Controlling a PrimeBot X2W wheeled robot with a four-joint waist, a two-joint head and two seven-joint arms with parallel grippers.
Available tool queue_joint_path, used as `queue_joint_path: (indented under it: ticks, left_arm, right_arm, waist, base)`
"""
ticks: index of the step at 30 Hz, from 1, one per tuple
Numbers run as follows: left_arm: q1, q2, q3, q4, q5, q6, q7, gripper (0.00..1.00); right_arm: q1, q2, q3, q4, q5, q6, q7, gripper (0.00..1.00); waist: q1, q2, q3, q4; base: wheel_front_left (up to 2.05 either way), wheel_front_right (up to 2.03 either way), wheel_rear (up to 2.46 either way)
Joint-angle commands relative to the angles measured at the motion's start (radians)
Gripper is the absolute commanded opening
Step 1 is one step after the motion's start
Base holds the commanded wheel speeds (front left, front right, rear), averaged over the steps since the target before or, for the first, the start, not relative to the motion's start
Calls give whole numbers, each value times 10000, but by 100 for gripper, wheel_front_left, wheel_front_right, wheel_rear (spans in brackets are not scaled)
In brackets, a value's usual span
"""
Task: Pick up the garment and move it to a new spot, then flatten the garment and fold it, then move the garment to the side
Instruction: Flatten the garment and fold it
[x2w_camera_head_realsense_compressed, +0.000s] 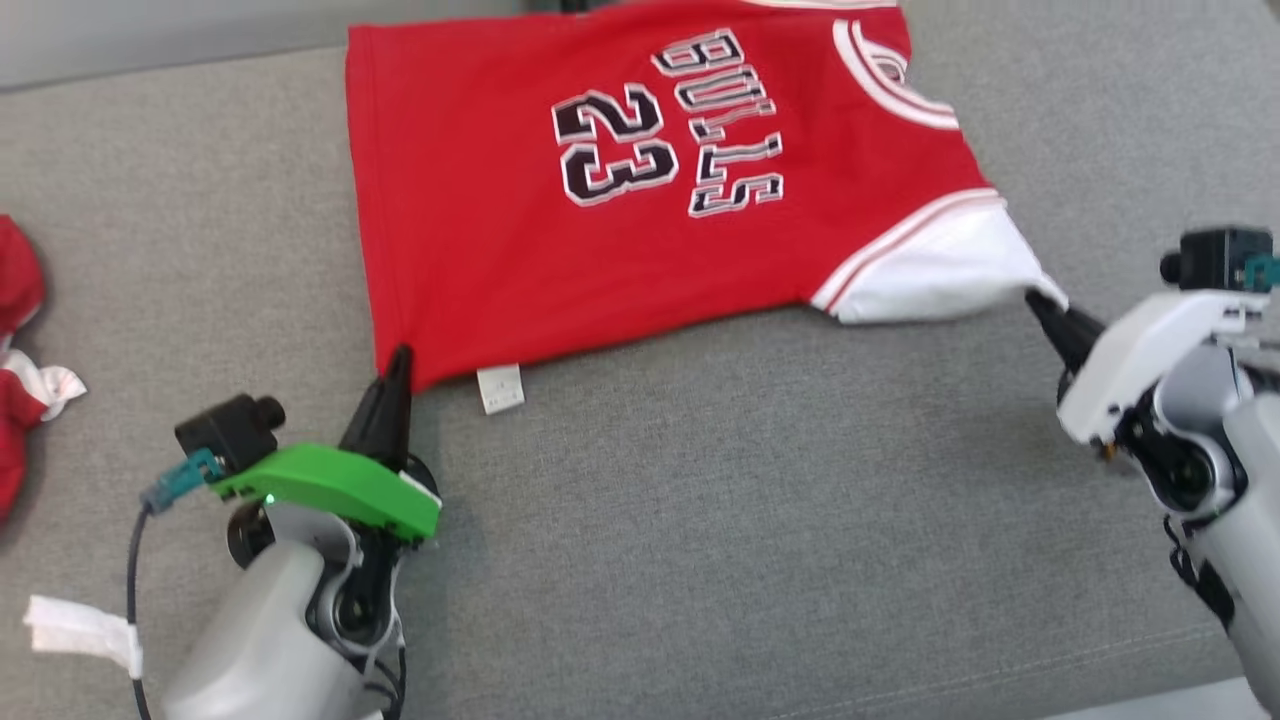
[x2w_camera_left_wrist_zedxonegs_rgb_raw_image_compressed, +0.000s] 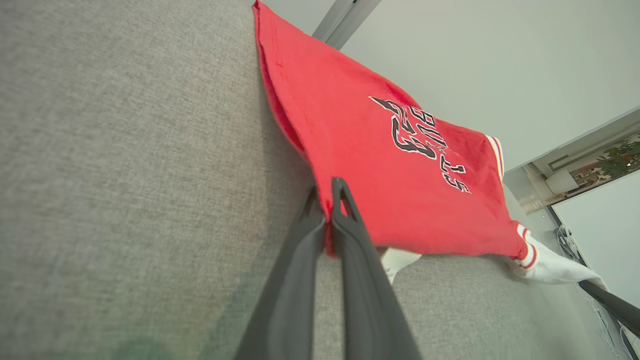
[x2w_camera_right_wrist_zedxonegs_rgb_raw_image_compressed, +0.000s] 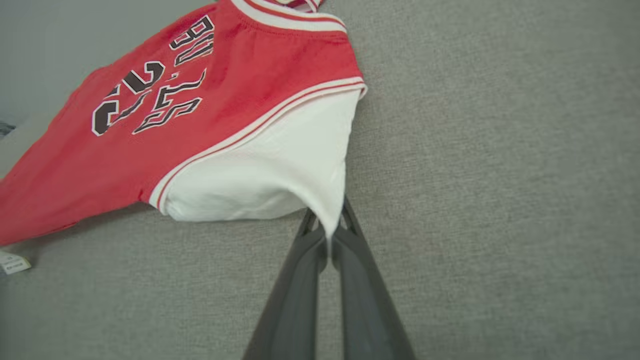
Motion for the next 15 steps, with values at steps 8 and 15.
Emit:
queue_joint_path:
  ticks: [8, 15]
  left_arm:
    - [1480, 348, -345, -643, 486, 634, 146, 0]
    - [2447, 982, -652, -1733, 786, 1422, 719, 0]
  right_arm:
    - [3456, 889, -2662, -2560, -1331, -7, 2163, 0]
    - [5537, 2905, -4764, -5352, -3096, -7, 4399, 0]
  waist:
    - [0, 0, -1411, 270]
    - [0, 0, -1552, 386]
  base:
    - [0, 0, 0]
    - [0, 0, 0]
